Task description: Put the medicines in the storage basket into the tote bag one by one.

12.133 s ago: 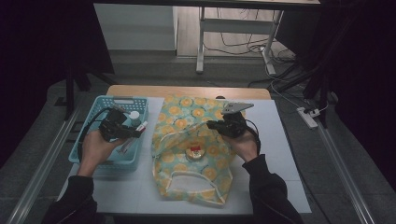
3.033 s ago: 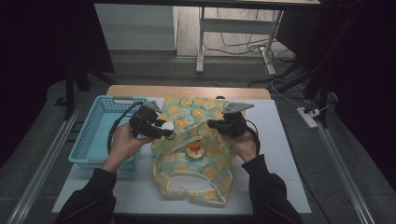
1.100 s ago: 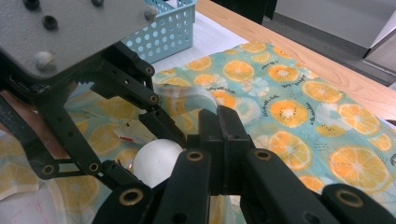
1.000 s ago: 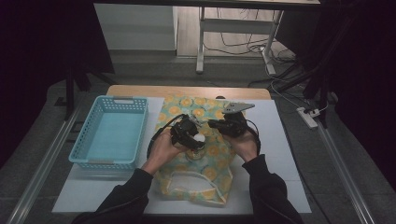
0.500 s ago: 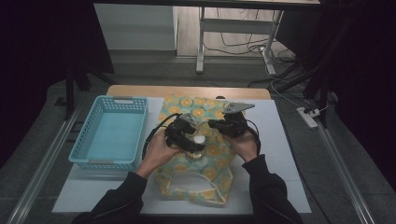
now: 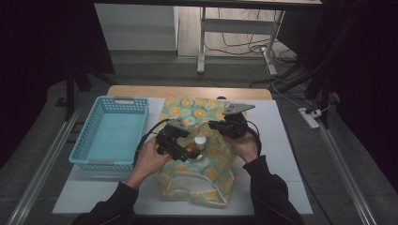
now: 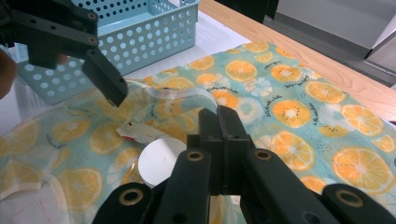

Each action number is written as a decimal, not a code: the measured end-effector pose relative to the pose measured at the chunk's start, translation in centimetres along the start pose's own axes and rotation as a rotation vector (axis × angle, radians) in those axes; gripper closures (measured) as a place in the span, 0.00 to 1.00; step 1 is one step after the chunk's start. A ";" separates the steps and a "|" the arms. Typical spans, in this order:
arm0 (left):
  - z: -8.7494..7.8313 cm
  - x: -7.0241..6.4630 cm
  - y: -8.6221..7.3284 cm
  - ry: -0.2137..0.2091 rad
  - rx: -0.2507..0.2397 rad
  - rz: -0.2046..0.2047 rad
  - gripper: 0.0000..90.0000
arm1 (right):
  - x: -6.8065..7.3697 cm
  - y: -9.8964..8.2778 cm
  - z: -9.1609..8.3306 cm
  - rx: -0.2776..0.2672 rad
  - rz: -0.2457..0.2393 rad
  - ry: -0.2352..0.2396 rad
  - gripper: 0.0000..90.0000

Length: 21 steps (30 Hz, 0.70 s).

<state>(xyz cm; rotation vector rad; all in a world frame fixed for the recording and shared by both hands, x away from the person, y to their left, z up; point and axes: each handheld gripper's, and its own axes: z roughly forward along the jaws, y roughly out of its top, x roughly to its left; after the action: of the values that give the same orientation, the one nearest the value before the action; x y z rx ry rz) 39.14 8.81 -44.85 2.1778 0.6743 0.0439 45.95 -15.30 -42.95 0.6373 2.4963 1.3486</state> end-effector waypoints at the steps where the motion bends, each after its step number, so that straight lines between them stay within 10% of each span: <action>1: -0.1 -0.1 -0.2 0.000 -0.004 -0.001 0.02 | 0.0 0.0 0.0 0.000 0.001 0.000 1.00; 21: -0.1 -1.7 -3.4 0.006 0.006 0.010 0.00 | 0.2 0.0 0.0 0.000 -0.003 0.010 1.00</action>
<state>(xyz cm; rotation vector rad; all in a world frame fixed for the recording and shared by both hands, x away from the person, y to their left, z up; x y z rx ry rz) 36.15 9.81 -47.01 2.1879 0.6680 0.0532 45.78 -15.24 -42.94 0.6285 2.5036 1.3544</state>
